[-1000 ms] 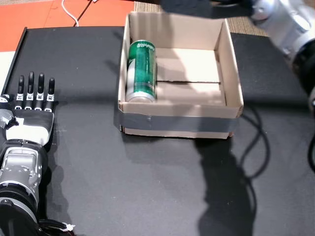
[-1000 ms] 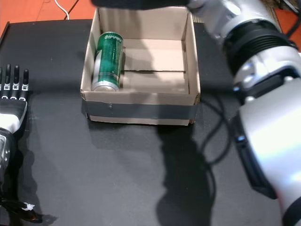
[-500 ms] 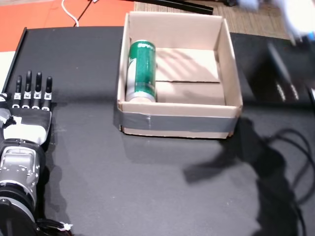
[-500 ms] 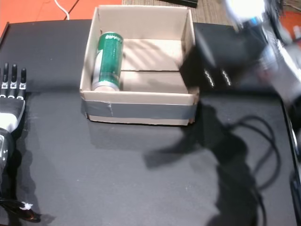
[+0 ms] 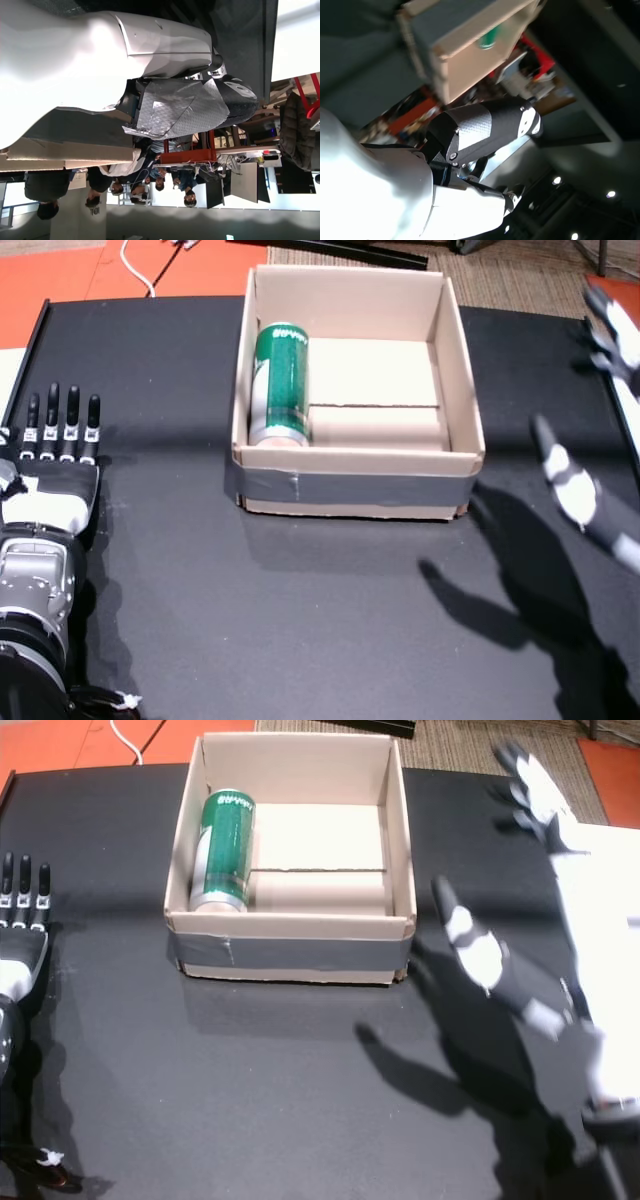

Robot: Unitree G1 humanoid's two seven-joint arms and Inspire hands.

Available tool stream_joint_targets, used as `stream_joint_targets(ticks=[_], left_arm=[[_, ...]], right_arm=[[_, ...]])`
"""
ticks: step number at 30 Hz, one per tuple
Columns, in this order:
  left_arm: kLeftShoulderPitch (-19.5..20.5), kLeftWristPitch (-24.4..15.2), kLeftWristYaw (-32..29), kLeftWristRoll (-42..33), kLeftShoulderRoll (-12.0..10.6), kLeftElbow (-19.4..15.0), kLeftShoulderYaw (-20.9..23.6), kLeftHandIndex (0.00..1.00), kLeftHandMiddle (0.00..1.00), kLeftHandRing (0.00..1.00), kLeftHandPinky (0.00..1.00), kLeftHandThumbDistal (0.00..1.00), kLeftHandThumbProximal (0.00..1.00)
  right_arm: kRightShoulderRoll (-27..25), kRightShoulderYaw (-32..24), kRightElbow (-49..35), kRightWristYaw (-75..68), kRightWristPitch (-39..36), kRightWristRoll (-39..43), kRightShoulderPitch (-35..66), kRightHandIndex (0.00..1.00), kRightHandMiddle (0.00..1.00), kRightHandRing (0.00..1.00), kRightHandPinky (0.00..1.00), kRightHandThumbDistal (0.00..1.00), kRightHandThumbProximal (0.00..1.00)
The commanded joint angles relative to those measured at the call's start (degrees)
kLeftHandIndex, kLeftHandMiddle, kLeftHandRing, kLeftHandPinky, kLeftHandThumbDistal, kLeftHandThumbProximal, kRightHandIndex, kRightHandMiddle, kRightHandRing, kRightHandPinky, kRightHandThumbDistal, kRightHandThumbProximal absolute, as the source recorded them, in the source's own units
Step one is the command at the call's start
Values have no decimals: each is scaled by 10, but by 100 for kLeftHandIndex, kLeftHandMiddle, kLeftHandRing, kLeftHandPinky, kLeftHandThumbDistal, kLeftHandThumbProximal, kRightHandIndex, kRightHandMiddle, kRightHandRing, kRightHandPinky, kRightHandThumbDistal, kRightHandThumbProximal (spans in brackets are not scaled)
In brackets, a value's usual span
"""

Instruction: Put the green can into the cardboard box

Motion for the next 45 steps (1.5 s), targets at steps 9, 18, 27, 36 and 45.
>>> stream_joint_targets(ticks=[9, 18, 27, 36, 45], left_arm=[[7, 4, 10, 2, 14, 5, 0, 53, 57, 68, 83, 0, 98], [6, 6, 13, 2, 20, 5, 0, 54, 58, 69, 83, 0, 99], [3, 8, 19, 3, 21, 4, -2, 73, 77, 86, 94, 0, 100], [1, 4, 16, 6, 22, 2, -8, 75, 78, 86, 92, 0, 100], [2, 7, 10, 5, 23, 2, -7, 75, 76, 84, 92, 0, 100]], right_arm=[[148, -20, 181, -433, 1, -55, -92, 75, 78, 79, 86, 7, 46], [225, -16, 302, -302, -113, 90, -109, 73, 73, 75, 84, 15, 64], [219, -16, 307, -195, -162, 118, -109, 70, 71, 74, 83, 13, 60], [233, -31, 282, -123, -159, 150, -99, 70, 72, 76, 83, 19, 61], [239, -52, 279, -65, -161, 183, -97, 71, 72, 77, 84, 26, 63]])
